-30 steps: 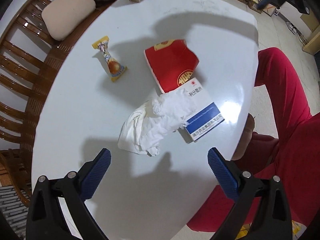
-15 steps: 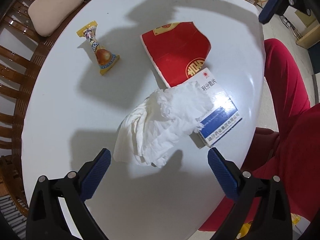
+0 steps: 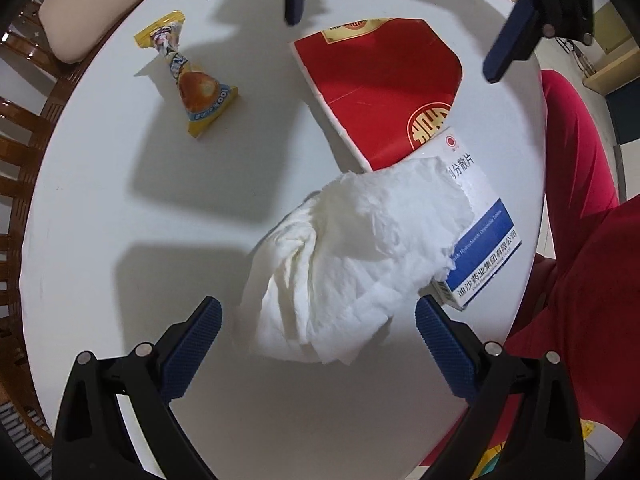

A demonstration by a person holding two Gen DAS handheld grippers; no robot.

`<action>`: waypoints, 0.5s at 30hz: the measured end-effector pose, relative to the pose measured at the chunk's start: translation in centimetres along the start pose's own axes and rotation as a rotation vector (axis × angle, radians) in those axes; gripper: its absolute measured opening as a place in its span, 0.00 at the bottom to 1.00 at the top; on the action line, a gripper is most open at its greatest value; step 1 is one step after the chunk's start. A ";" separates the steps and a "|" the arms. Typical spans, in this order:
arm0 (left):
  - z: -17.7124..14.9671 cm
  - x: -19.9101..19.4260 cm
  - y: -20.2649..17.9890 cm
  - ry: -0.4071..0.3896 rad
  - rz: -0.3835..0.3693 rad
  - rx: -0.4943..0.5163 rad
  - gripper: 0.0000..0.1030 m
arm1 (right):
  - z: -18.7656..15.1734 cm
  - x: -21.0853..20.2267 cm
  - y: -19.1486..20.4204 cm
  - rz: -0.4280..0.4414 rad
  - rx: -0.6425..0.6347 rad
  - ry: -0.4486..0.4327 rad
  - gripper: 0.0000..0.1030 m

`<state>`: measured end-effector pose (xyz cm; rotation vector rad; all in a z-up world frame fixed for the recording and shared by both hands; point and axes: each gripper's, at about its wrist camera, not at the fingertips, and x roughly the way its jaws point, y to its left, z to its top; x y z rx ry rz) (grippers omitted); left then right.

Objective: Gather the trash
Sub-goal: 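Grasp the white tissue with the left tool while the right tool grasps the red cup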

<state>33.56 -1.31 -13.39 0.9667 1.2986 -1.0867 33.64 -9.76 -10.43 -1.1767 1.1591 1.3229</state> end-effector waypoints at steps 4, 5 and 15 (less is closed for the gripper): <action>0.3 0.3 0.4 0.006 -0.002 0.018 0.92 | -0.1 1.3 -0.7 0.033 -0.026 0.021 0.94; 0.4 0.4 0.5 0.004 -0.006 0.014 0.92 | -0.1 1.6 -0.9 0.045 -0.032 0.030 0.94; 1.4 0.5 1.8 -0.007 -0.035 0.022 0.92 | -0.2 3.4 -1.3 0.077 -0.038 0.032 0.93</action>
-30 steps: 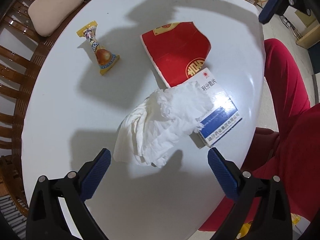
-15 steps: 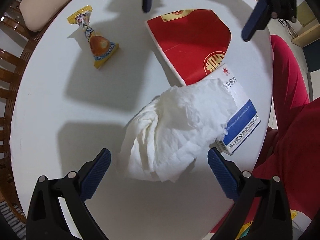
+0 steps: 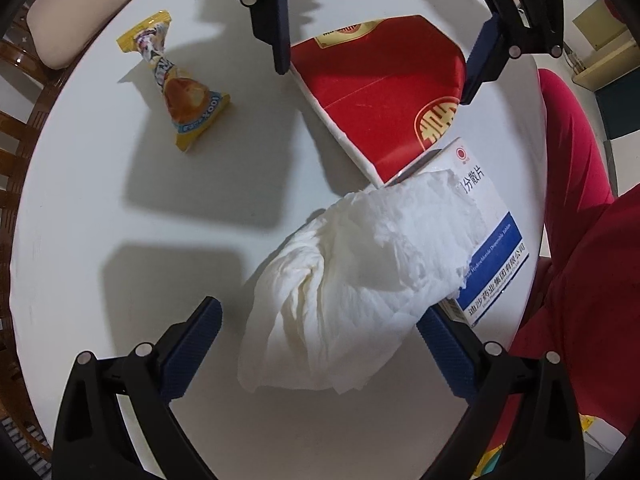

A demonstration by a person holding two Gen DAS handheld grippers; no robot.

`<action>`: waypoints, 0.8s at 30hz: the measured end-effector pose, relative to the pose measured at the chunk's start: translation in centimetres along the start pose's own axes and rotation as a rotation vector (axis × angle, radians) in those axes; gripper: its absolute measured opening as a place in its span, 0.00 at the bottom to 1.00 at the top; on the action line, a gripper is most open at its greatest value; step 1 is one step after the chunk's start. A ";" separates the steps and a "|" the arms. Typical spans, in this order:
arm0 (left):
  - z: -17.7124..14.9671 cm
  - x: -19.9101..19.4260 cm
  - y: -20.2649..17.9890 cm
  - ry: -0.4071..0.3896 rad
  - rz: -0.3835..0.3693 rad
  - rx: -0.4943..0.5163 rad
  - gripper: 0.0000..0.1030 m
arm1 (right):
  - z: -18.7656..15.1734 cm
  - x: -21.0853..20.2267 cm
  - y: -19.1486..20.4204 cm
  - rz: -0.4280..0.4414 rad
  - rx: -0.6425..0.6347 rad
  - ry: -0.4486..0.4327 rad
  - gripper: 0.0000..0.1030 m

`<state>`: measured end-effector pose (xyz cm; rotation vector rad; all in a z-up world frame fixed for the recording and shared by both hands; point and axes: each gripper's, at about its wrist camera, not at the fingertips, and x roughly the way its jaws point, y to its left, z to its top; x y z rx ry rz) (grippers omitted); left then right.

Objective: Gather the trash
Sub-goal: 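Grasp the white tissue with the left tool while the right tool grasps the red cup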

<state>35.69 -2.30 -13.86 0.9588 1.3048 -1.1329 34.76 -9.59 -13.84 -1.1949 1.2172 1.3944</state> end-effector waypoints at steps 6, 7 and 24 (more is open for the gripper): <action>0.1 -0.3 0.4 -0.033 -0.003 -0.030 0.87 | -0.1 -0.7 -1.1 0.006 0.067 -0.057 0.88; 0.0 -0.4 0.5 -0.039 -0.001 -0.034 0.85 | -0.1 -0.7 -1.0 -0.001 0.073 -0.064 0.88; -1.2 -1.8 -0.1 -0.090 0.023 -0.118 0.52 | -0.5 0.2 -0.6 -0.078 0.291 -0.115 0.87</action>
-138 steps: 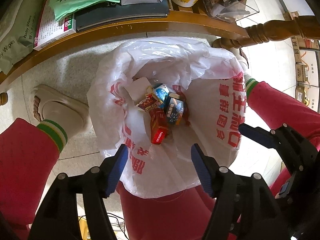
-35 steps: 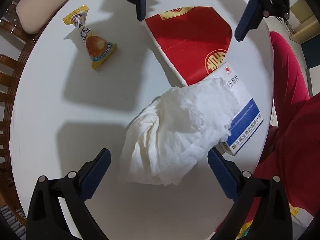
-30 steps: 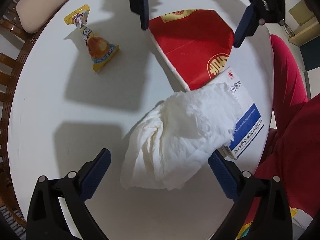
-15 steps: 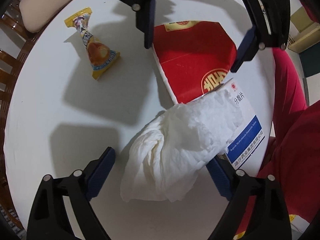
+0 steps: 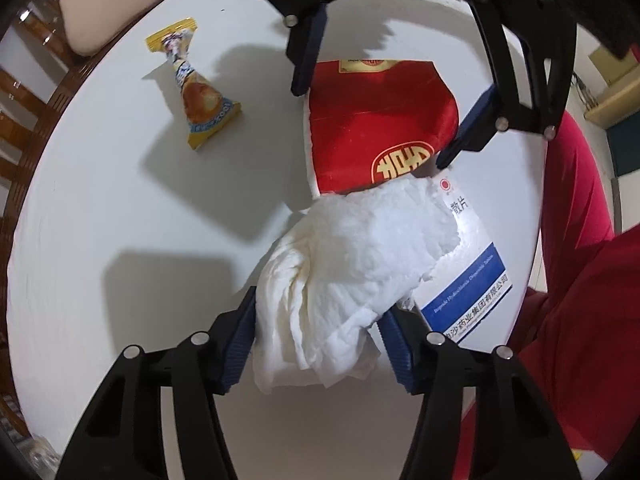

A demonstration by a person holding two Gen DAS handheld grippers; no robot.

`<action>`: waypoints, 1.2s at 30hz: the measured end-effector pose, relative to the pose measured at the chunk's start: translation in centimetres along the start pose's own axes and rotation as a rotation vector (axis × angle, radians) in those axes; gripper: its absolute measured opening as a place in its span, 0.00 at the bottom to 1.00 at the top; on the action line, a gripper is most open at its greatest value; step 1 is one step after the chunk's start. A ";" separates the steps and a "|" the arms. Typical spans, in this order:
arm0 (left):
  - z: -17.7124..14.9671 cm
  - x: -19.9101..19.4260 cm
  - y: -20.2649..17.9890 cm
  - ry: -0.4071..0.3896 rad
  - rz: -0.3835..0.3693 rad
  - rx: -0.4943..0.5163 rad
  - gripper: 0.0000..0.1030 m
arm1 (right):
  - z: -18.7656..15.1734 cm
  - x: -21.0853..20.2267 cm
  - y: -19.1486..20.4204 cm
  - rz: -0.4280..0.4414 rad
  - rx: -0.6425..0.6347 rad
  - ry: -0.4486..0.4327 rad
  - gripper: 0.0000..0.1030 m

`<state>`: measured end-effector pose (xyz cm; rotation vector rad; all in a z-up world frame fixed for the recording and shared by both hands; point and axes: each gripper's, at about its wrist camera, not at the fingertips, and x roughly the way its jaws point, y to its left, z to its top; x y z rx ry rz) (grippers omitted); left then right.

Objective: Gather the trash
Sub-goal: 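Grasp the white tissue with the left tool while the right tool grasps the red cup, then carry the tissue and red cup down to the plastic bag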

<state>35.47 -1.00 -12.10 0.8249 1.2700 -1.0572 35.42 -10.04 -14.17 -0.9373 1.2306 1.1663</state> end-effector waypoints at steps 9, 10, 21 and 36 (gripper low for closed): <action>-0.3 -1.0 2.5 -0.055 0.019 -0.186 0.33 | -0.5 0.3 0.9 -0.078 0.180 -0.054 0.76; -0.4 -1.1 2.6 -0.061 0.027 -0.210 0.32 | -0.7 0.1 0.9 -0.089 0.201 -0.066 0.73; -1.8 0.2 -0.5 -0.101 0.140 -0.382 0.30 | -1.7 -0.9 2.9 -0.240 0.388 -0.135 0.42; -1.0 0.0 -1.2 -0.057 0.166 -0.547 0.19 | -2.6 -4.6 4.2 -0.332 0.567 -0.230 0.34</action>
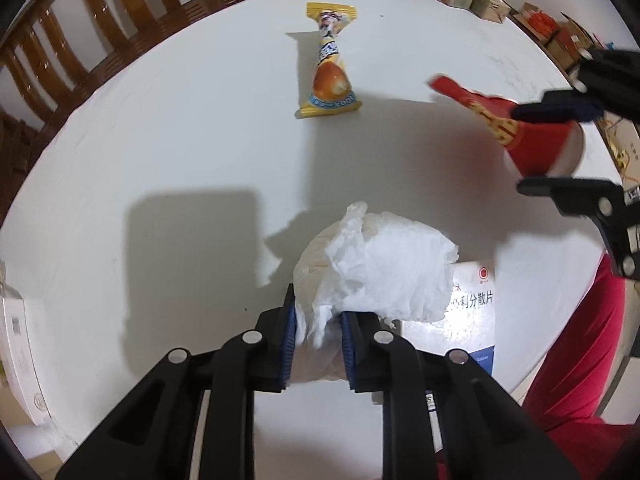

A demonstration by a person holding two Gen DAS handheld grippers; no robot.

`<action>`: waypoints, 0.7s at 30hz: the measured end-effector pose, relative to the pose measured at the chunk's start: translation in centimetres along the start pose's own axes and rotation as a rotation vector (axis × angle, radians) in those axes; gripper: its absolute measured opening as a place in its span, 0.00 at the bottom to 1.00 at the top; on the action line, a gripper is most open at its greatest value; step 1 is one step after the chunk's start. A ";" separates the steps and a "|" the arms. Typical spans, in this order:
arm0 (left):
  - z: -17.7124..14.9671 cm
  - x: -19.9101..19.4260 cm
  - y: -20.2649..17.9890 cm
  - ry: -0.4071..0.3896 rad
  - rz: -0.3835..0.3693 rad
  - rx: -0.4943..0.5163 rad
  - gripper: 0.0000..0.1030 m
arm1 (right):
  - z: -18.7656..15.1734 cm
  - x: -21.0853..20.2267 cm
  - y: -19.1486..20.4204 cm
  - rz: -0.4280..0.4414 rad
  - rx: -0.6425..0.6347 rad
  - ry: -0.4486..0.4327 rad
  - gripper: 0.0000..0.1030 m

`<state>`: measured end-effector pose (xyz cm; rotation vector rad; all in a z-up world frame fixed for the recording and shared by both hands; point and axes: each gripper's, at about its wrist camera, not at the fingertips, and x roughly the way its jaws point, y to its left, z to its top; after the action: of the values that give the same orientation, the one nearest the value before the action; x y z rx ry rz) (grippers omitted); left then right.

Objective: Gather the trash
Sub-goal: 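Carry the tissue and red cup down to the plastic bag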

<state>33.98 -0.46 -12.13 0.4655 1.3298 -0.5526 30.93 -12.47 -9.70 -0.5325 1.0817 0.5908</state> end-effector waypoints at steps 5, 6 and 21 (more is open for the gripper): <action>-0.2 -1.1 -0.1 -0.017 0.004 -0.021 0.19 | -0.3 -1.4 0.5 -0.016 0.010 -0.012 0.34; -0.3 -1.6 -0.2 -0.026 0.006 -0.022 0.19 | -0.3 -1.7 0.5 -0.019 0.013 -0.019 0.34; -2.9 -8.8 -1.6 -0.136 0.041 -0.028 0.19 | -1.1 -9.2 2.5 -0.090 0.019 -0.130 0.34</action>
<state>29.46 1.02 -4.05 0.4239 1.1943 -0.5225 25.31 -13.11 -1.90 -0.5165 0.9350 0.5286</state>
